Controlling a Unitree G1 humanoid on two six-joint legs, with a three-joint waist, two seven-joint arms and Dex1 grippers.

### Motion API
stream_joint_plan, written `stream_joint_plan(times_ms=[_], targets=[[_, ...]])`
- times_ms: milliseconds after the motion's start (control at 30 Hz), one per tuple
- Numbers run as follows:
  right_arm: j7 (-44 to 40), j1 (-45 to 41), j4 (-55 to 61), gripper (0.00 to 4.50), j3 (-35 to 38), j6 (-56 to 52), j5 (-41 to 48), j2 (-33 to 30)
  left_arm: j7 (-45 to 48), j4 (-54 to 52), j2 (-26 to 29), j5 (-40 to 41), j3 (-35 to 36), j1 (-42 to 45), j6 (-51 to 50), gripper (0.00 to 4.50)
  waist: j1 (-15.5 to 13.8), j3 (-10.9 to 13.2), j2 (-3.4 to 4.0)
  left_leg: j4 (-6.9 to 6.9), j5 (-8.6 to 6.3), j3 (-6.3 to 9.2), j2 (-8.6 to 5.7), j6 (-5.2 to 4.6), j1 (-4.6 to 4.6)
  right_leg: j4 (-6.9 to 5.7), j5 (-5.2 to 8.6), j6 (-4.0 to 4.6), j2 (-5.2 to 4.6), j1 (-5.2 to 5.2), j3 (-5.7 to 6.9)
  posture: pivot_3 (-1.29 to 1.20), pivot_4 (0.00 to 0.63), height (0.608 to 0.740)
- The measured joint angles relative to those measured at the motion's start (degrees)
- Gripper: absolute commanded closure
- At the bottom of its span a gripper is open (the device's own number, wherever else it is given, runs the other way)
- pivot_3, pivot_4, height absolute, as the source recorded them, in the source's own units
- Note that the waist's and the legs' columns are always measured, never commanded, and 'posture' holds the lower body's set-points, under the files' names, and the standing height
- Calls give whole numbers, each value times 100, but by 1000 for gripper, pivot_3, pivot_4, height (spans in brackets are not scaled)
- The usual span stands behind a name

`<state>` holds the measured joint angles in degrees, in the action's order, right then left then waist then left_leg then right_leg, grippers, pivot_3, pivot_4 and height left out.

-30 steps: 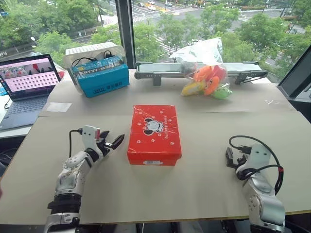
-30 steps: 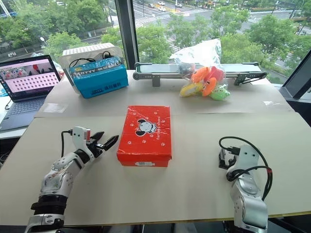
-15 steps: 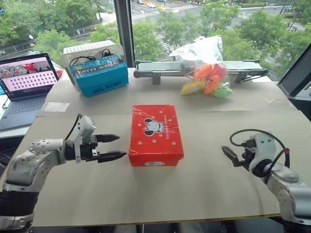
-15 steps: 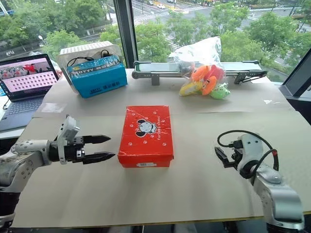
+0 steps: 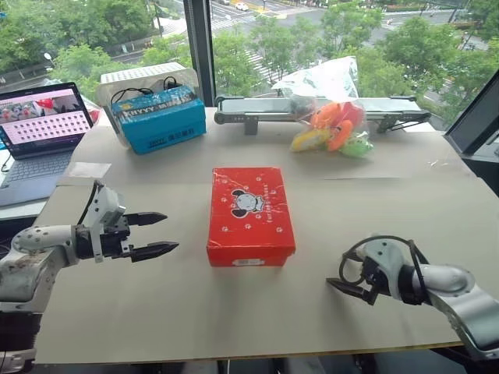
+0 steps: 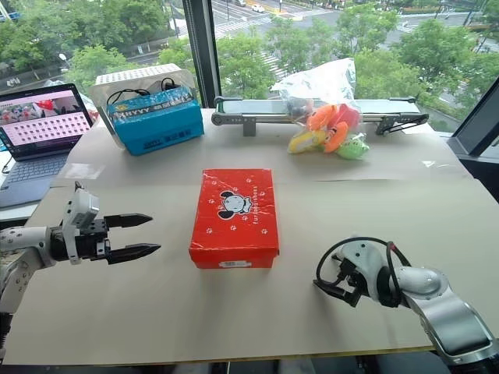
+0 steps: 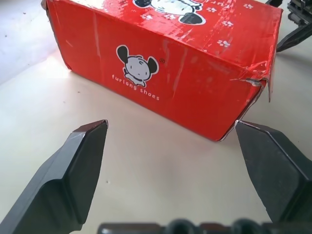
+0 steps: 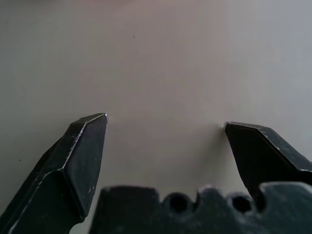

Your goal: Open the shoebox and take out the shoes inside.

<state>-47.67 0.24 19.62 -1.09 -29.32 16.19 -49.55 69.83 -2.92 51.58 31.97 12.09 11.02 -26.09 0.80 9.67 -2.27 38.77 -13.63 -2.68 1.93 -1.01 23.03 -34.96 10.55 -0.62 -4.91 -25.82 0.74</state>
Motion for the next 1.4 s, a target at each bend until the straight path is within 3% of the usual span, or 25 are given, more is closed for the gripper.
stream_joint_plan(times_ms=[200, 367, 633, 733, 1100, 1400], targets=[[-111, -363, -184, 0, -311, 172, -106, 470, -23, -35, -49, -29, -4, 1, -6, 34, 18, 2, -16, 0, 0, -4, 39, 1, -15, -9, -4, 8, 49, 1, -15, 0, 150, 740], [-107, -896, 73, 0, -372, -259, 378, 960, -55, -108, -137, -35, -54, 1, -15, 34, -15, 4, -13, -1, 1, -9, 58, 1, -7, -15, -15, 21, 67, -14, -14, 0, 150, 740], [-109, -1080, -222, 0, -279, -466, 611, 1092, -94, -122, -147, -40, -78, 8, -17, 34, -71, 3, -13, 0, -1, -14, 51, 3, 12, -9, -29, 4, 61, -27, -16, 0, 150, 740], [-118, -1033, -344, 717, -282, -460, 487, 942, -115, -122, -147, -39, -78, 10, -17, 0, -85, 3, -13, 1, -1, -16, 51, 3, 11, -10, -29, 4, 60, -27, -15, 0, 150, 740], [-109, -938, -702, 4481, -301, -164, 85, 910, -170, -123, -210, -38, -110, 33, -22, 0, -83, 3, -13, 6, 0, -18, 54, 3, 6, -16, -32, 7, 65, -26, -18, 0, 150, 740], [-157, -1498, -678, 4481, -688, -193, 68, 1266, -187, -121, -320, -39, -215, 104, -24, 0, -57, 3, -13, 12, 0, -20, 56, 3, 4, -23, -37, 12, 69, -27, -22, 0, 150, 740]])
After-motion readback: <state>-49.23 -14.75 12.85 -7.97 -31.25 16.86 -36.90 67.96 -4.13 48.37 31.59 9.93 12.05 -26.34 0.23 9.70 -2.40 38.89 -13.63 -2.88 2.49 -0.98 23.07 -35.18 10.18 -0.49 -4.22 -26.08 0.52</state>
